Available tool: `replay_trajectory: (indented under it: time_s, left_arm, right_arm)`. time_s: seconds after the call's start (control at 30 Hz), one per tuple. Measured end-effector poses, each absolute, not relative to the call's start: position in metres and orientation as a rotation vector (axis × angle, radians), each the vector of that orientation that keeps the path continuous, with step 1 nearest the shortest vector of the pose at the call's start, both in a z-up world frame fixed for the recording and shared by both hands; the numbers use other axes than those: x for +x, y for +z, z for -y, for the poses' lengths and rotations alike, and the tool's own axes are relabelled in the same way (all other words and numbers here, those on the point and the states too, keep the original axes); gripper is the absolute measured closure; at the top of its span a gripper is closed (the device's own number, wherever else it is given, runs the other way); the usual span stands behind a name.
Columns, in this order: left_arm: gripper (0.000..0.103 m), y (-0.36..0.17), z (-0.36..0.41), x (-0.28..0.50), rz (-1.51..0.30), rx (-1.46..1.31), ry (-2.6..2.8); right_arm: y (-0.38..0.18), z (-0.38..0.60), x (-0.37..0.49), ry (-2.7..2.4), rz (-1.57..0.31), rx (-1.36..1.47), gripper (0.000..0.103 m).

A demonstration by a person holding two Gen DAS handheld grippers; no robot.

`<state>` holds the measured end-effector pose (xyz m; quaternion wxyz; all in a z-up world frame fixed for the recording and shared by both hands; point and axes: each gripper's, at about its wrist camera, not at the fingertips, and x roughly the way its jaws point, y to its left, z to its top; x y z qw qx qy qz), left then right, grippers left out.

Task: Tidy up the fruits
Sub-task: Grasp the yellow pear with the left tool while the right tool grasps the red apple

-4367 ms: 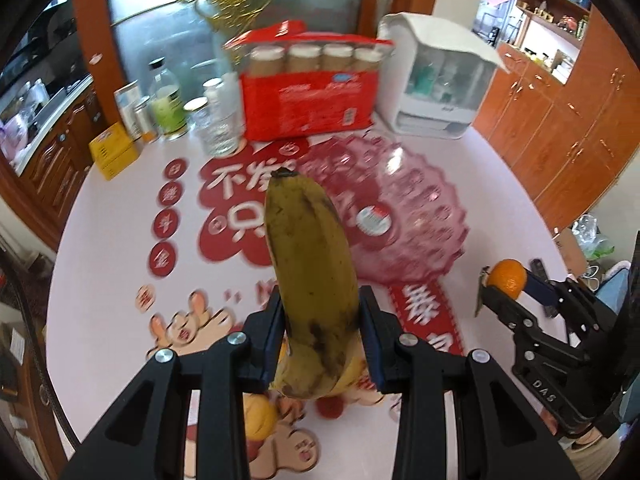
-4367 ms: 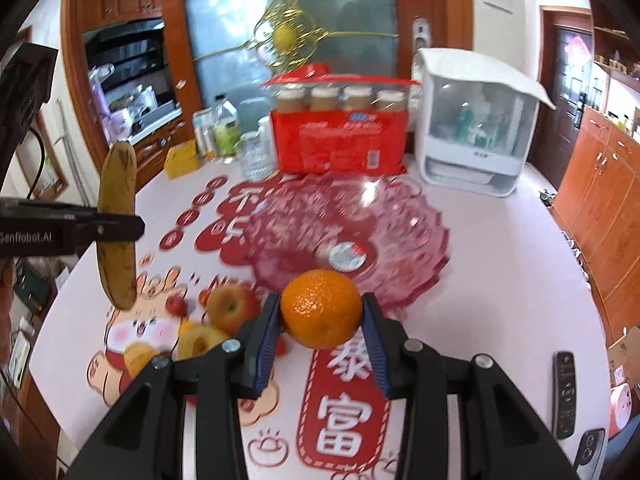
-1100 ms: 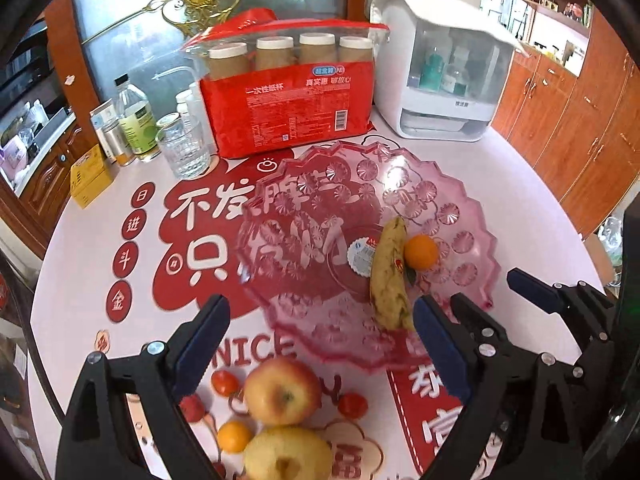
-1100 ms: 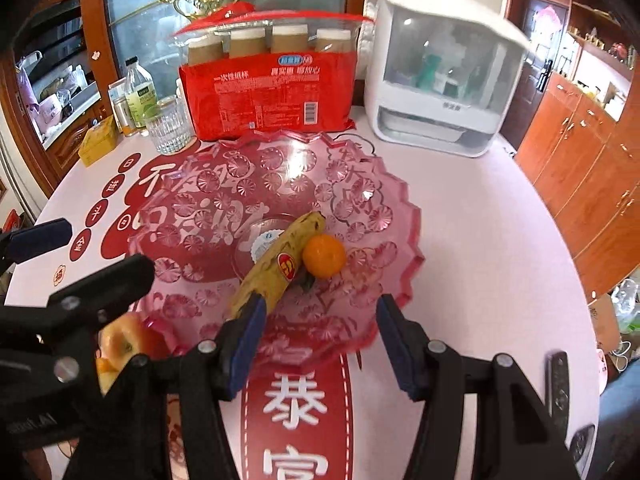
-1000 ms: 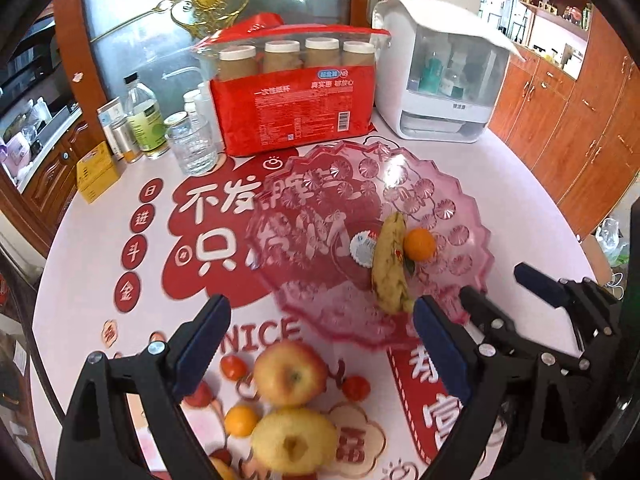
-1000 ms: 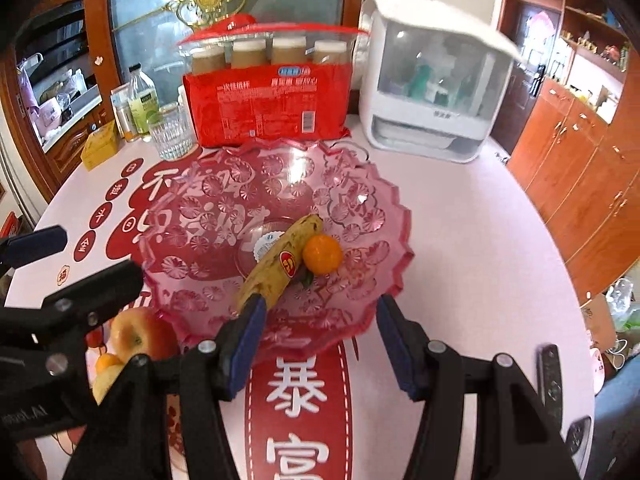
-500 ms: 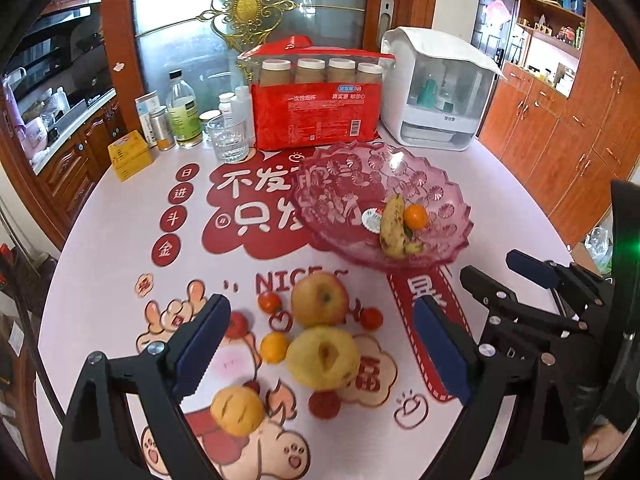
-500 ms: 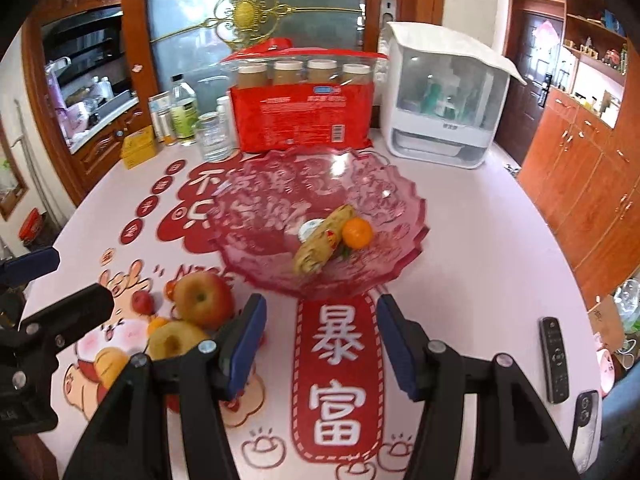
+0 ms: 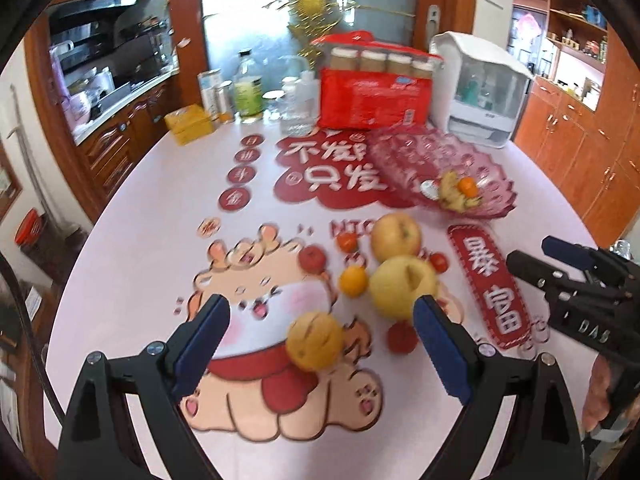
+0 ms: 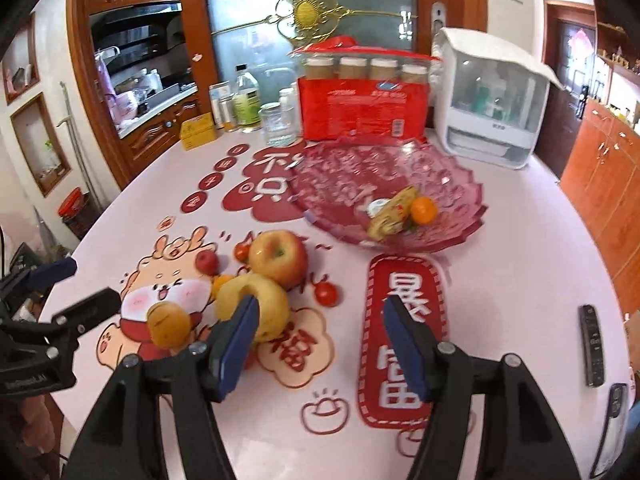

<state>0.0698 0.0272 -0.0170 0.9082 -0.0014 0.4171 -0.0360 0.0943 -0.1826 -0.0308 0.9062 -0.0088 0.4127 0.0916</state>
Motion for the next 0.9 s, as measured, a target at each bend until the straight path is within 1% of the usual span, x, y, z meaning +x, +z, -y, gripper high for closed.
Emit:
replay_trajectory:
  time_s: [0.2,0.47,0.6,0.9]
  left_arm:
    - [0.011,-0.050,-0.038,0.059,-0.895,0.018,-0.042]
    - [0.011,-0.090,-0.051,0.070,-0.969,-0.002,-0.056]
    - [0.011,-0.103,-0.058,0.077,-1.012,-0.030,-0.069]
    - [0.011,-0.119,-0.065,0.095,-1.066,-0.094,-0.091]
  right_arm:
    - [-0.058,0.169,0.088,0.242,-0.895,-0.004,0.038]
    - [-0.101,0.143,0.076,0.315,-0.927,-0.062,0.038]
    - [-0.119,0.134,0.081,0.332,-0.962,-0.065,0.038]
    - [-0.136,0.117,0.094,0.363,-0.989,-0.071,0.038]
